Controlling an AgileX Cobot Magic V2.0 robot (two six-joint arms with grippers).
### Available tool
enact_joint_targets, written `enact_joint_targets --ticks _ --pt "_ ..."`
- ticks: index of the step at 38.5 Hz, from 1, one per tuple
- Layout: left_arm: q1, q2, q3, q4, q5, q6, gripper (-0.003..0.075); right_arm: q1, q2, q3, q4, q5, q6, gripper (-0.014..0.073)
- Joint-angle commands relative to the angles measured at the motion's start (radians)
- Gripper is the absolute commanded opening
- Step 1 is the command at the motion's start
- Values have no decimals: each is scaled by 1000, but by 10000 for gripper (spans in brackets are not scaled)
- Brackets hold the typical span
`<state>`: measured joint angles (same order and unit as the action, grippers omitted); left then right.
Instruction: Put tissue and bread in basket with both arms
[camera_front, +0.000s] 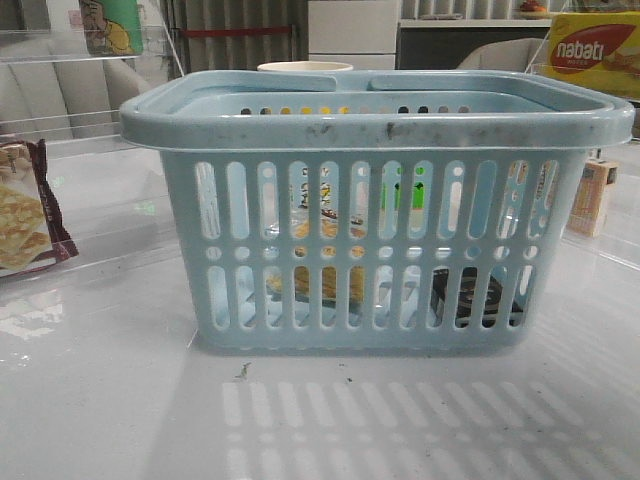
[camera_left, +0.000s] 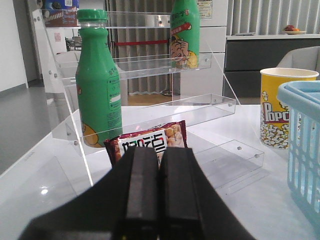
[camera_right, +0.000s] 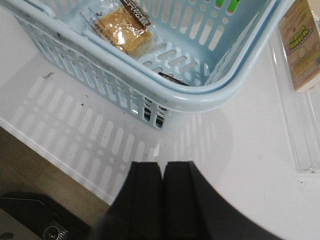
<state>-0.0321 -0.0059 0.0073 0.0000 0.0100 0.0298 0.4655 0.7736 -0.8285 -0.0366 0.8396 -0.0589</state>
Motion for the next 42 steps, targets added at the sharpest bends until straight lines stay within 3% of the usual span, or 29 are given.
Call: enact_joint_targets --ticks 1,16,28,42 --pt "3 -18 0 -10 -89 -9 92 0 -5 -27 -14 -55 -9 56" --pt "3 -18 0 -10 -89 -9 92 -21 -44 -13 -25 -70 -10 56" --pt "3 -18 0 -10 -89 -9 92 -269 -313 256 -21 -482 -9 56" --pt "3 -18 0 -10 -89 -9 92 -454 -686 685 -6 -774 -9 56"
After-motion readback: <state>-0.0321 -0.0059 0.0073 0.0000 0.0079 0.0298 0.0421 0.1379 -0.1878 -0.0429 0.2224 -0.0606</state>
